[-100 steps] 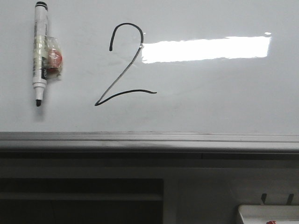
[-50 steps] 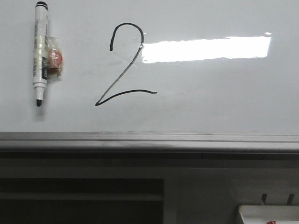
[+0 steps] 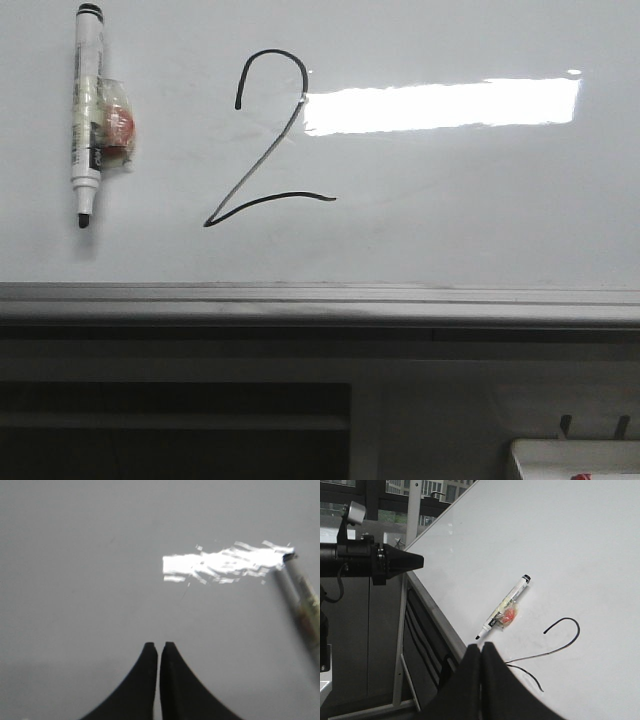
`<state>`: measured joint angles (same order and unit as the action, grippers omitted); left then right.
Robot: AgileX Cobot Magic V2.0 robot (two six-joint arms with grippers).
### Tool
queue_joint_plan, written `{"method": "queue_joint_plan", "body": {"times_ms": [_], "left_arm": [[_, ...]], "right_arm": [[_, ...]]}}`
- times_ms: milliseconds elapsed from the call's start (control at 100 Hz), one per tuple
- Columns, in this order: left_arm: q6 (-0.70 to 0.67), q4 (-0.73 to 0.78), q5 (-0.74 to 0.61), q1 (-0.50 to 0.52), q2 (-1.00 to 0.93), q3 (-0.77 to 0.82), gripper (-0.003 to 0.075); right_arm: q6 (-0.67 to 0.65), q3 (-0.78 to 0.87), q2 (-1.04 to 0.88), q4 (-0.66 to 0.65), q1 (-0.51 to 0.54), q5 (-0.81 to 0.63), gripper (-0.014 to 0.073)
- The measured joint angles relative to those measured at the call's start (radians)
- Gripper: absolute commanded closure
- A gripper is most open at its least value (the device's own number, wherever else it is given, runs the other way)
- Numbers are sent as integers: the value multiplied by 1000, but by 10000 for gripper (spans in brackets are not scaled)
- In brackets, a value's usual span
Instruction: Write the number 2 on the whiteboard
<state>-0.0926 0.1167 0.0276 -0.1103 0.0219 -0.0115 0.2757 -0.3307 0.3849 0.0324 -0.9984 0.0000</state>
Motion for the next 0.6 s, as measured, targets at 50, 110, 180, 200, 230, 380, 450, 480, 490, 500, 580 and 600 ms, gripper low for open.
{"method": "queue_joint_plan", "body": {"times_ms": [50, 110, 180, 200, 230, 380, 450, 480, 490, 500, 580, 600], "left_arm": [[4, 0, 43, 14, -21, 11, 741], [10, -6, 85, 27, -26, 11, 741], [21, -18, 145, 41, -26, 11, 741], [25, -20, 160, 46, -26, 11, 741], [30, -22, 178, 51, -26, 11, 741], [40, -33, 273, 68, -26, 11, 741], [42, -37, 296, 69, -26, 11, 741], [44, -38, 301, 70, -26, 11, 741], [44, -38, 301, 70, -26, 11, 741], [44, -38, 301, 70, -26, 11, 741], [45, -39, 301, 70, -26, 11, 741], [47, -41, 301, 70, -26, 11, 741]], "right_arm": [[0, 0, 0, 0, 0, 0, 664], [0, 0, 0, 0, 0, 0, 664], [0, 0, 0, 2, 0, 0, 664], [0, 0, 0, 2, 0, 0, 664], [0, 0, 0, 2, 0, 0, 664], [0, 0, 0, 2, 0, 0, 664], [0, 0, 0, 2, 0, 0, 664], [0, 0, 0, 2, 0, 0, 664], [0, 0, 0, 2, 0, 0, 665], [0, 0, 0, 2, 0, 0, 664], [0, 0, 0, 2, 0, 0, 664], [0, 0, 0, 2, 0, 0, 664]]}}
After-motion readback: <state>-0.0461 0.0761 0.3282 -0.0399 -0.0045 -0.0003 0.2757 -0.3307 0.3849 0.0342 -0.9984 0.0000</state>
